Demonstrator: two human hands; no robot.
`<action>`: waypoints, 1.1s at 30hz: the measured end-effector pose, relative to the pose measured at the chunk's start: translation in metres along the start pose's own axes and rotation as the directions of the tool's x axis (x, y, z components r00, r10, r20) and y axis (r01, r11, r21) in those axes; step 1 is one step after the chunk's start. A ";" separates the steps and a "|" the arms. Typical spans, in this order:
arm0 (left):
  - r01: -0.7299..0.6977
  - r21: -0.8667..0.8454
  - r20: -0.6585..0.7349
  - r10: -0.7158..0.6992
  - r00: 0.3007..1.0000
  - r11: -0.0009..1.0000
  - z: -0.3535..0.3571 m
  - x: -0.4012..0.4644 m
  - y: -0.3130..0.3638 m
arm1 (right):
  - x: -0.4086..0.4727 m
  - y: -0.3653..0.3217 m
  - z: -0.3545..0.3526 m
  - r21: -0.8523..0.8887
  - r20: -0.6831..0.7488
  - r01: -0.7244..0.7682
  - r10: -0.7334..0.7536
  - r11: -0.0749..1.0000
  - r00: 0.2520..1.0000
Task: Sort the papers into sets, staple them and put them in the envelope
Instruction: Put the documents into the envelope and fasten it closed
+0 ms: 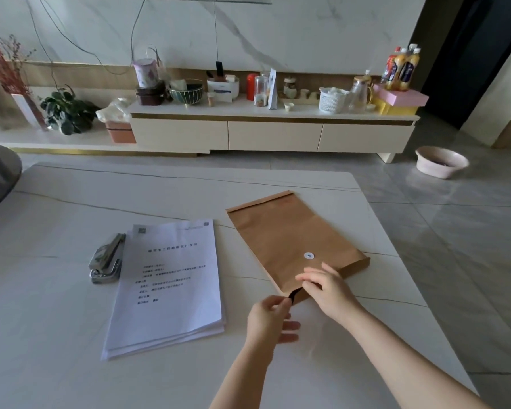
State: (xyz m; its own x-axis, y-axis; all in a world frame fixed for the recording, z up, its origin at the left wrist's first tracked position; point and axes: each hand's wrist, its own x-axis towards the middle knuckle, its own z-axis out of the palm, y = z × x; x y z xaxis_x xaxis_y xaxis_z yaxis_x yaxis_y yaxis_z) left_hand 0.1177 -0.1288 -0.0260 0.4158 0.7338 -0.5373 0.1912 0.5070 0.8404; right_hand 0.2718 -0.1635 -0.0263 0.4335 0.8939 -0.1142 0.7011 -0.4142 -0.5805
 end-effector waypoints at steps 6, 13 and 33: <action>0.117 -0.325 0.039 -0.110 0.993 0.938 0.022 0.000 0.003 | -0.008 0.001 -0.001 0.126 0.047 -0.040 0.035 0.991 0.998; 0.034 -0.050 -0.056 -0.037 0.998 0.998 0.029 -0.004 -0.004 | -0.016 0.004 -0.015 -0.083 -0.008 -0.040 0.040 0.996 0.999; -0.132 0.014 -0.341 0.129 0.931 0.991 -0.083 -0.024 0.010 | -0.001 -0.061 0.035 -0.066 -0.093 0.064 -0.070 0.996 0.993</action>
State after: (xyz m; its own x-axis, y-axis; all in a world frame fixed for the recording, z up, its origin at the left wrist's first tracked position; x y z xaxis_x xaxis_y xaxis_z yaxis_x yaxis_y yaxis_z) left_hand 0.0362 -0.1034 -0.0103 0.1086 0.9028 -0.4162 0.1476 0.3994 0.9048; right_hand 0.2090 -0.1332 -0.0194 0.4338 0.9010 0.0019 0.7635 -0.3665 -0.5318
